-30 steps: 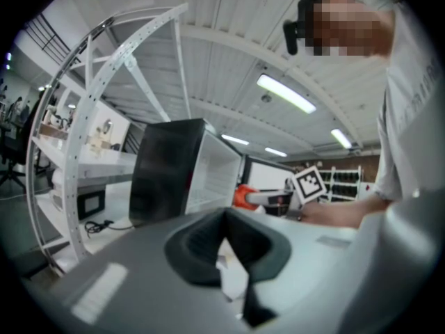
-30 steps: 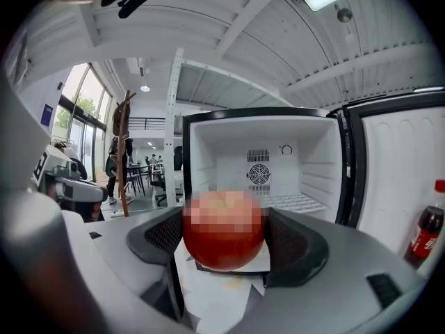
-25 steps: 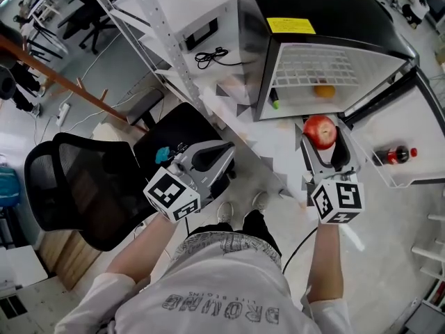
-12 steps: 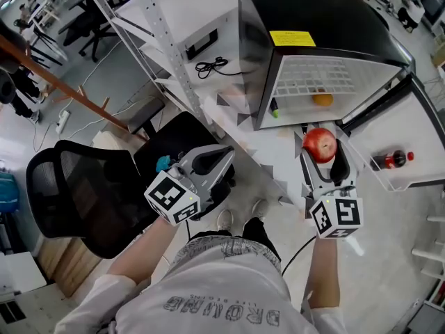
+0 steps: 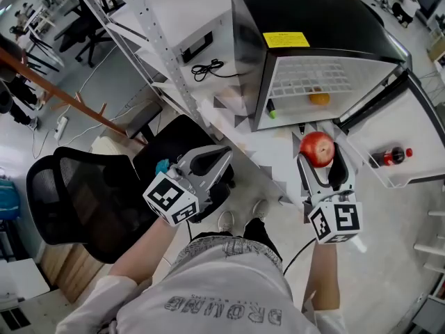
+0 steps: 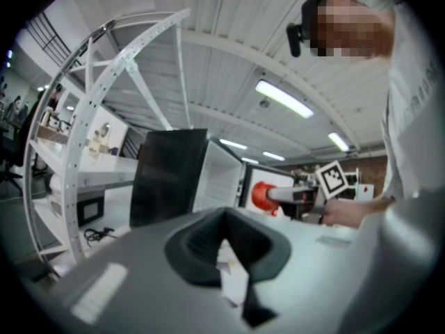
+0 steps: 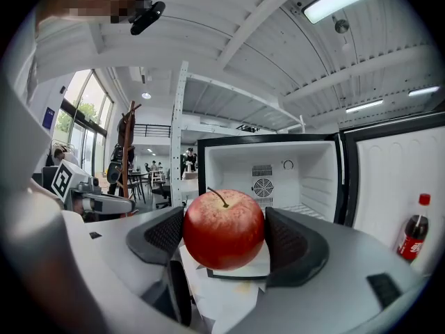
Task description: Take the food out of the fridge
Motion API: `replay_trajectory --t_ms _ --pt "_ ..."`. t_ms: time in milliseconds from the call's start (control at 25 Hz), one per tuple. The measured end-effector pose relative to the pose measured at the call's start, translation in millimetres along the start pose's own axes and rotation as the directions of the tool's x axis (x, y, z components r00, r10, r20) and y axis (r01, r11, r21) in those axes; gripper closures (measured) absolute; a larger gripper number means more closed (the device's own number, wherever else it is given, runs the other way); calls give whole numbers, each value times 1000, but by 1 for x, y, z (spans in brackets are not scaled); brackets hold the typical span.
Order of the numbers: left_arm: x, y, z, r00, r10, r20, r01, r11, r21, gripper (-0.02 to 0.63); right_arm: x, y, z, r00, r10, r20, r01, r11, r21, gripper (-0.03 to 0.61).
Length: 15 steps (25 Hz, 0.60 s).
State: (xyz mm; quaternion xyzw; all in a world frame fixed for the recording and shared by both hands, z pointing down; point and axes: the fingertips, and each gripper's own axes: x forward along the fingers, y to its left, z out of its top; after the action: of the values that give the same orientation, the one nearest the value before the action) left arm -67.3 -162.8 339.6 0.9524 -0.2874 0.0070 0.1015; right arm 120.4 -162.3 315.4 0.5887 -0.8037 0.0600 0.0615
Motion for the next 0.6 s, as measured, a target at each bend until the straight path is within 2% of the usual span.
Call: replay_trajectory --t_ms 600 --pt "11 -6 -1 1000 -18 -6 18 1000 4 609 -4 -5 -6 1000 9 -21 -9 1000 9 245"
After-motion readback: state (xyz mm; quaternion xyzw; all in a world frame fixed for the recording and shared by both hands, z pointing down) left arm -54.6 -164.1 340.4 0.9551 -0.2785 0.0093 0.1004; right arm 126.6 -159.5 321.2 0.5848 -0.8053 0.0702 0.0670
